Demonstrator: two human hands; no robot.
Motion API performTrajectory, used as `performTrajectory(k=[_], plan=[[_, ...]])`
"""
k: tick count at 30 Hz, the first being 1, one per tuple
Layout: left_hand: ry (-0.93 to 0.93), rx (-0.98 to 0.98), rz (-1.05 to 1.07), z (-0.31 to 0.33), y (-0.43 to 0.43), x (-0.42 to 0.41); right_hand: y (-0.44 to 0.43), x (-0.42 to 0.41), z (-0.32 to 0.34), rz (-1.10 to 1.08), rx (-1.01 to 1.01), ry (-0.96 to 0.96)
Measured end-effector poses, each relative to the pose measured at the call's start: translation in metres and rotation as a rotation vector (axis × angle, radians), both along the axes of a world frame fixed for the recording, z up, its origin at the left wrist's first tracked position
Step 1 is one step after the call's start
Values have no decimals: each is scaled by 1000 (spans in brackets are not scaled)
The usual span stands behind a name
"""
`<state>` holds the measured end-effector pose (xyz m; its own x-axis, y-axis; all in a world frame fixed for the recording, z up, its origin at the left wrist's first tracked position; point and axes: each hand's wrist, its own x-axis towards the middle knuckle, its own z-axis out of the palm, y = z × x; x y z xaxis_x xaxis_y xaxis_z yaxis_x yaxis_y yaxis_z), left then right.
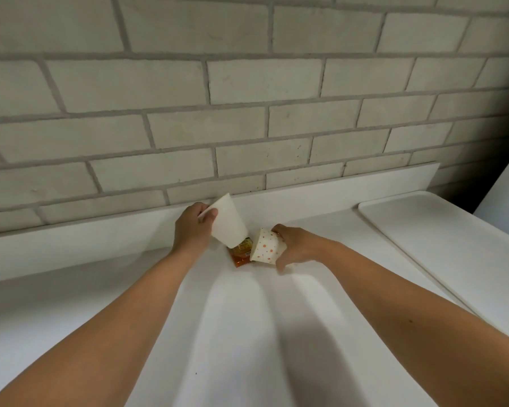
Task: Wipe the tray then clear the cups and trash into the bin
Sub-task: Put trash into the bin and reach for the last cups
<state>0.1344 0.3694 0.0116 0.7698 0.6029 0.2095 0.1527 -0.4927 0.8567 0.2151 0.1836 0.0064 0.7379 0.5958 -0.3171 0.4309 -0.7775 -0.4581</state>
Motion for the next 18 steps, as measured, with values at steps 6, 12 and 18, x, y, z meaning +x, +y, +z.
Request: performTrajectory(k=[6,12,18], plan=[[-69,-103,-166,9,-30,2,-2,-25,14,-89,412,271],[-27,-107,-392,15,-53,-3,-15,-29,13,-165,652,351],[55,-184,-422,11,-56,3,-32,-32,9,-231,739,164]])
